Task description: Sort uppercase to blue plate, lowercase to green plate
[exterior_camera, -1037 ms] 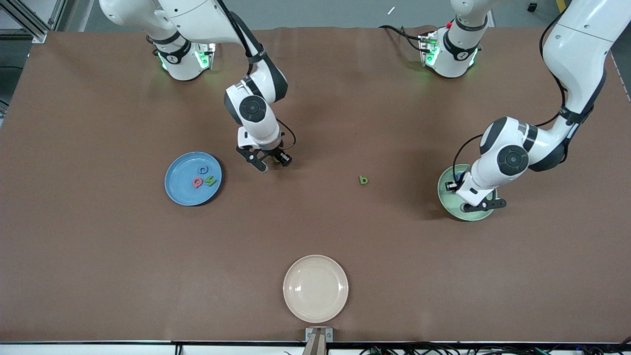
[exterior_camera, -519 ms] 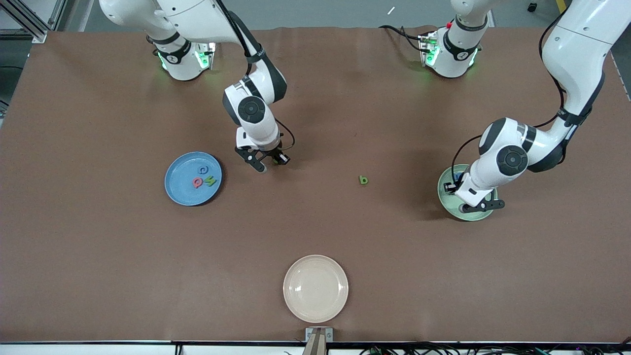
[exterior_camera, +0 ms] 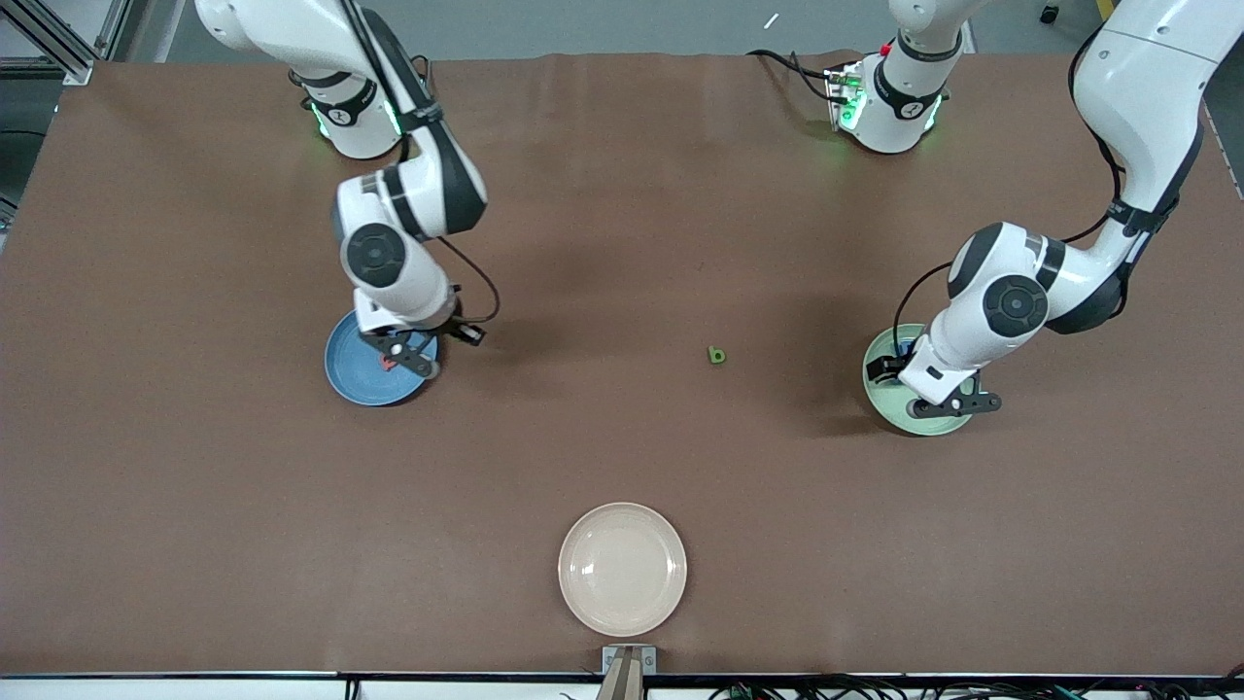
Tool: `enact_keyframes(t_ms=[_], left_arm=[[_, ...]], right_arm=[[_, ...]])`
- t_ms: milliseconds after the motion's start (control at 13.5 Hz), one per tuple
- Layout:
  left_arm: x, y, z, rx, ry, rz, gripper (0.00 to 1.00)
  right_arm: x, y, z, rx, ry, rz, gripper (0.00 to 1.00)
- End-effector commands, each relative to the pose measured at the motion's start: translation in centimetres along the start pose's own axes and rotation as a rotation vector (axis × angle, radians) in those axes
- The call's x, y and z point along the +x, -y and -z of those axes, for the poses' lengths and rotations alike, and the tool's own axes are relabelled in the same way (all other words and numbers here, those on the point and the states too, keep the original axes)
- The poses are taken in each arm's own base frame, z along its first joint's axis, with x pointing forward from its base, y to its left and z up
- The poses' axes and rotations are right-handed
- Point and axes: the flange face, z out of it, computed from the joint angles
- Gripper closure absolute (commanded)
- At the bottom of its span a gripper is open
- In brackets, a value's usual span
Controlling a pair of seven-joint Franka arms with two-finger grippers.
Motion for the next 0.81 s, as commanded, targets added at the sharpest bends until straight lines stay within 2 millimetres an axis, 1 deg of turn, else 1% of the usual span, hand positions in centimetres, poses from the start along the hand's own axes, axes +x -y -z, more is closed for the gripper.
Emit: enact_keyframes(t_ms=[0,148,296,370,444,519,593,741], left_arm=[[-1.1,-4.0,2.9,0.009,-0.030,0.020,0.01],[-1.5,-8.1,4.7,-0.032,-0.057,0.092,0.01],[-2.2,-12.9,5.1,-0.068,-0.054,0.147,0.01],[-2.9,-15.5,5.1,-0.083,-0.050,0.179,0.01],[-3.2,-17.8,5.2,-0.102,-0.044,0.213,0.01],[-3.5,-19.6,4.9,-0.117,-0.034,0.234,0.01],[-4.1,-21.6,4.2,-0.127,-0.017,0.241,0.01],[-4.6,-24.3,2.9,-0.127,0.000,0.275,0.01]], right_arm=[[2.9,-5.6,-0.3,-0.002,0.010,0.099,0.99],[5.1,-9.0,-1.0,-0.014,0.011,0.150,0.99],[6.5,-11.7,-2.2,-0.019,0.011,0.168,0.99],[6.6,-12.5,-2.9,-0.020,0.006,0.173,0.99],[7.1,-13.3,-3.1,-0.017,0.002,0.182,0.99],[7.8,-14.1,-3.2,-0.016,-0.001,0.172,0.99],[8.3,-14.6,-3.7,-0.021,-0.012,0.165,0.99],[8.8,-14.7,-5.0,-0.039,-0.032,0.169,0.98]])
